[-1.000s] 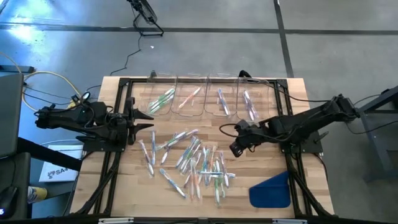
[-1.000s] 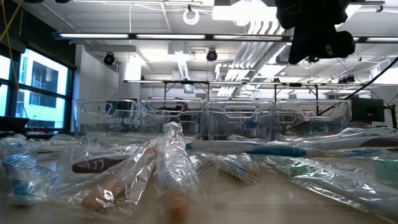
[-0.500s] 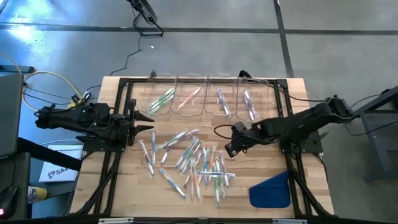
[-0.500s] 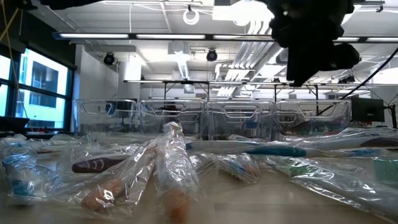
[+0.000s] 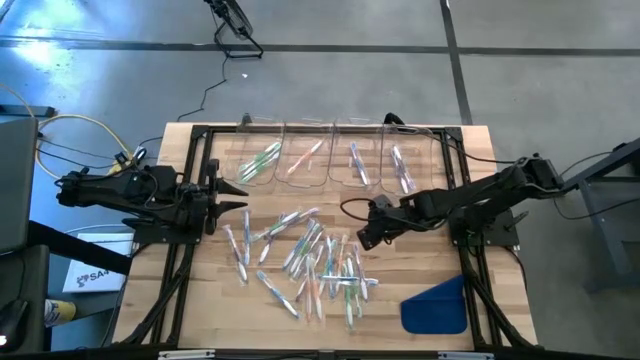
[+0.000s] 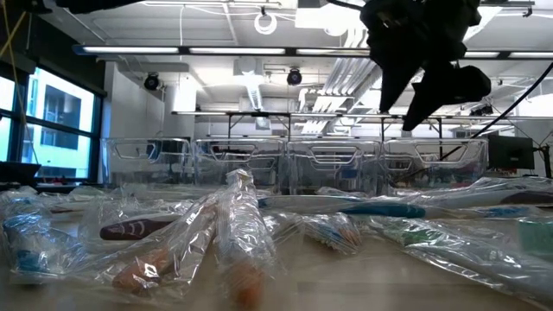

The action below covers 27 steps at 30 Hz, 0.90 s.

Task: Pick & Place Toothbrushes
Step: Put the violet toothbrush into the right transparent bin

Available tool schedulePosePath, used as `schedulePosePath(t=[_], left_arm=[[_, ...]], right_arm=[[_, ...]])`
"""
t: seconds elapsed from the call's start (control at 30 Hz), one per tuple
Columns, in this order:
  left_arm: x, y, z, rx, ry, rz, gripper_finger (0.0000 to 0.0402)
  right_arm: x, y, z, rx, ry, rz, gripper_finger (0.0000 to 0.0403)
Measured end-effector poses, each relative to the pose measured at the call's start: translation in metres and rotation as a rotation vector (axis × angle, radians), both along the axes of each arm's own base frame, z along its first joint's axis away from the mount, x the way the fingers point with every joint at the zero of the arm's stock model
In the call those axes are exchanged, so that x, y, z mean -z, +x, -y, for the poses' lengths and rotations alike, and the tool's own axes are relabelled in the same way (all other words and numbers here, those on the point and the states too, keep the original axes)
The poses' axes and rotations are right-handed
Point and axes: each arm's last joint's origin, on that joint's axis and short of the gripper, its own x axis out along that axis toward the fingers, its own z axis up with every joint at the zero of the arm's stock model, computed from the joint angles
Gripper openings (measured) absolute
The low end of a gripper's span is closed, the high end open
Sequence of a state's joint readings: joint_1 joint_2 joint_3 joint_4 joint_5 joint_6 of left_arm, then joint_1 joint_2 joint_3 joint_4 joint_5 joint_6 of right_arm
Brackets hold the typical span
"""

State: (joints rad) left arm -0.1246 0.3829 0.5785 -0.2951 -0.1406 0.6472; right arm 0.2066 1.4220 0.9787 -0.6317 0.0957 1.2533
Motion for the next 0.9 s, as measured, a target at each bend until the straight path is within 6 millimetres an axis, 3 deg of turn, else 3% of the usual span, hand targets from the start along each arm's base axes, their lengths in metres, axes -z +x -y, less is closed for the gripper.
schedulePosePath(t=[0.53, 0.9], left_arm=[[0.000, 0.000, 0.000, 0.000, 0.002, 0.000, 0.0108], [0.000, 0.000, 0.000, -0.001, 0.002, -0.001, 0.0108]], right_arm=[[-0.001, 0.008, -0.002, 0.010, 0.012, 0.064, 0.0205], [0.046, 0.027, -0.020, -0.021, 0.099, -0.078, 0.0184]])
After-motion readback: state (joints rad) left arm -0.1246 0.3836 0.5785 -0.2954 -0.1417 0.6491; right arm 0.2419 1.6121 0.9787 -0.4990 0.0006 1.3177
